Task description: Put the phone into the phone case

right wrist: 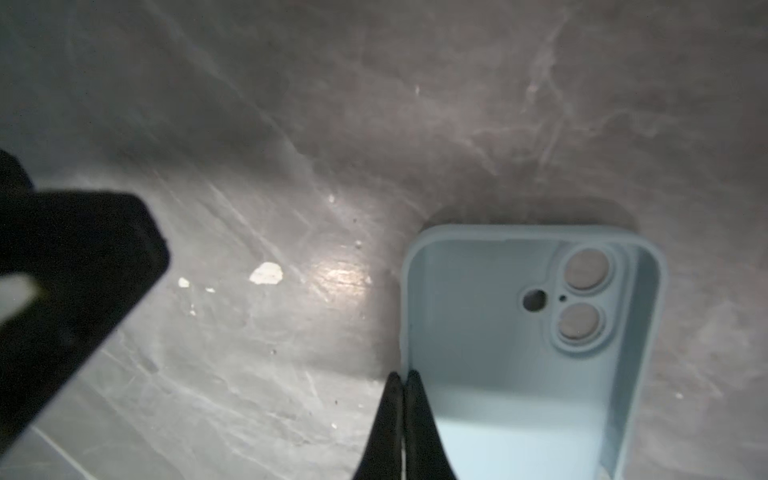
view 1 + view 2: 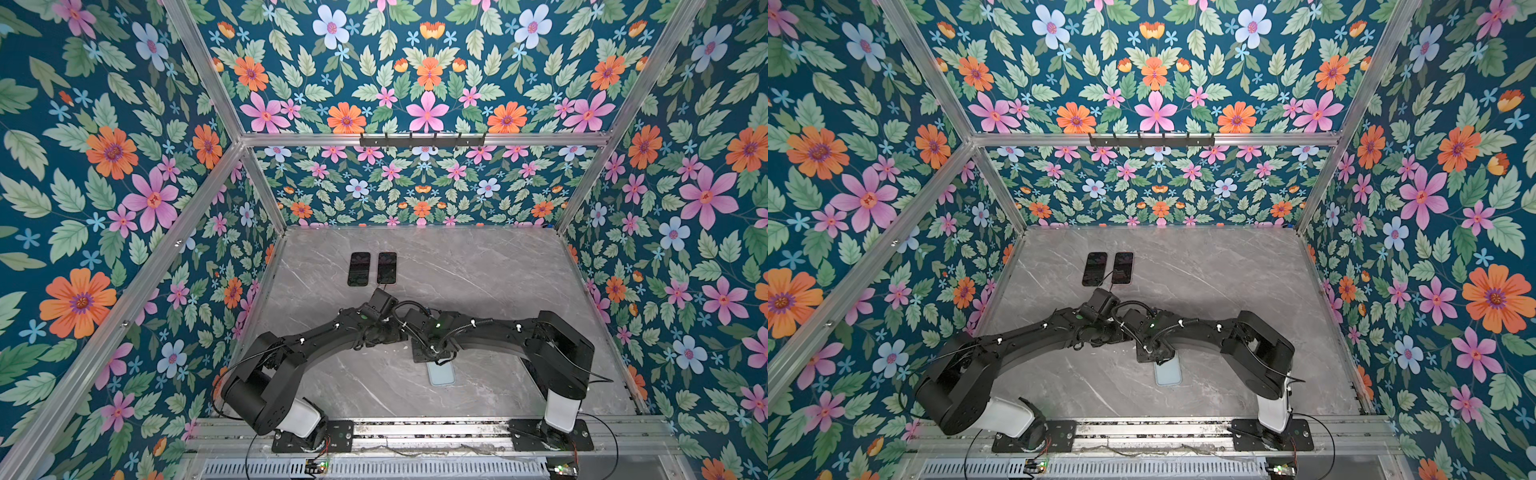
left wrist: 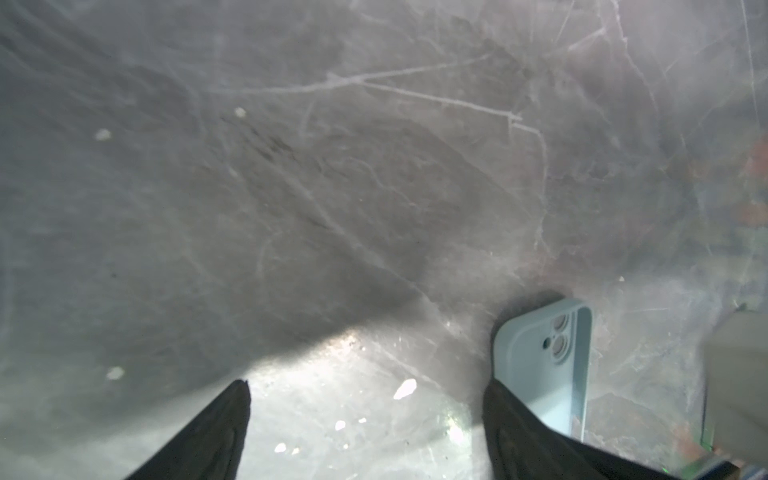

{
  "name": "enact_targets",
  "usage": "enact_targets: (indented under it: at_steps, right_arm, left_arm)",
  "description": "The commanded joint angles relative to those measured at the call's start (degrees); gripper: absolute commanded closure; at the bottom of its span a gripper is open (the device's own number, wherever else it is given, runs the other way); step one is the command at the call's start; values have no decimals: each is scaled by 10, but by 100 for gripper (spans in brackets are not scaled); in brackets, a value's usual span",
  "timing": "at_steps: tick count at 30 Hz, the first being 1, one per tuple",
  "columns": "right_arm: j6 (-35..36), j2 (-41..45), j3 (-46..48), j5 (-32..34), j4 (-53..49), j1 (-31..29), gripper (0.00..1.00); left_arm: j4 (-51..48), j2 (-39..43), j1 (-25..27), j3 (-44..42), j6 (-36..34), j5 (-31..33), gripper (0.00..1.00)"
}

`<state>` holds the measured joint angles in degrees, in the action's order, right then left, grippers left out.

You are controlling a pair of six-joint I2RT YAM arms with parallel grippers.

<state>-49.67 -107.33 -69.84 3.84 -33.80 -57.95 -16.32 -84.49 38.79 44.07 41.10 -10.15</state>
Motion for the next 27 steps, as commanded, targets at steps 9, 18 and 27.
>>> enact_targets:
  at_steps: [9,18,27]
  right_arm:
    - [17,75,-1,6,-79,12,47]
    - [18,340,190,41,-173,182,24]
    - [58,602,346,-41,-130,542,1]
  left_arm:
    - [-11,-4,22,23,2,20,12]
    - [-4,-40,74,66,-1,18,11]
    - [1,-65,73,86,-21,0,11]
